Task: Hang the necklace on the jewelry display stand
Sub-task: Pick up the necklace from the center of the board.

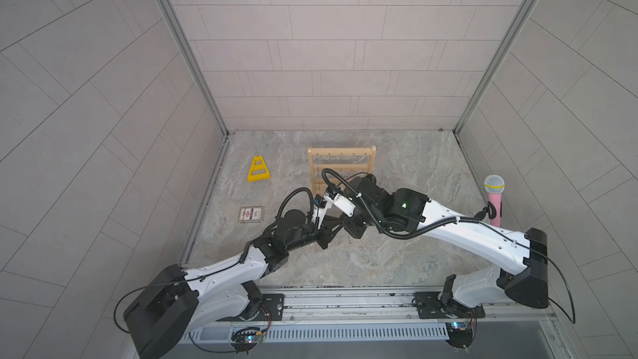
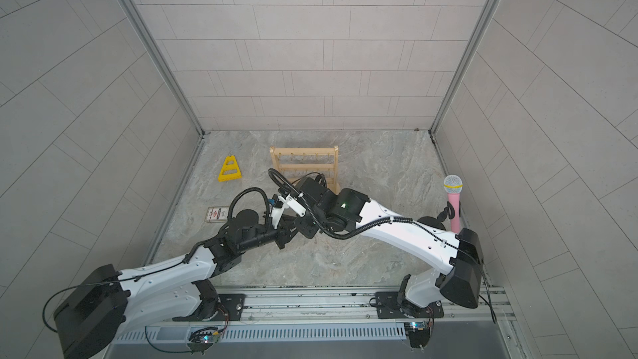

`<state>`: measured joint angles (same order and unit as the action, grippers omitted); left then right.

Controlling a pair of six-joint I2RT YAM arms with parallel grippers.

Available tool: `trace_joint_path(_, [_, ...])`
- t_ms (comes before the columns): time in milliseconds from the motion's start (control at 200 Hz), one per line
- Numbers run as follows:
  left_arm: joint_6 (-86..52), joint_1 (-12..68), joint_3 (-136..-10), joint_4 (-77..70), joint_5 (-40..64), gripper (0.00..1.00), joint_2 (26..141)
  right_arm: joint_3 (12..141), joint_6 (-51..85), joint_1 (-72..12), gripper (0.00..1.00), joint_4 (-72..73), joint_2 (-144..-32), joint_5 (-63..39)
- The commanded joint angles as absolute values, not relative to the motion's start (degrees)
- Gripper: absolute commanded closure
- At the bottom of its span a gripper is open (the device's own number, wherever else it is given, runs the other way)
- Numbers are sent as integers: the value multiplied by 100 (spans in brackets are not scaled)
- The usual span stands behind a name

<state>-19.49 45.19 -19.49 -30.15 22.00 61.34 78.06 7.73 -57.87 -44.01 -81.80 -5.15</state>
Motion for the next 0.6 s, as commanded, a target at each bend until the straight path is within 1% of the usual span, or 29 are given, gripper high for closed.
trace_joint_path(0, [-1873, 4553, -2046, -3185, 2212, 79, 6068, 7928, 701, -5828, 100, -4522, -8214, -527])
trace_joint_path(345, [-1895, 4553, -2046, -3186, 2337, 90, 6081, 7910, 717, -5827, 100, -4504, -8245, -493])
trace_joint_path(590, [-2149, 4548, -2063, -3246, 2656, 92, 6109, 7945, 781, -5775, 100, -4526, -8382, -336])
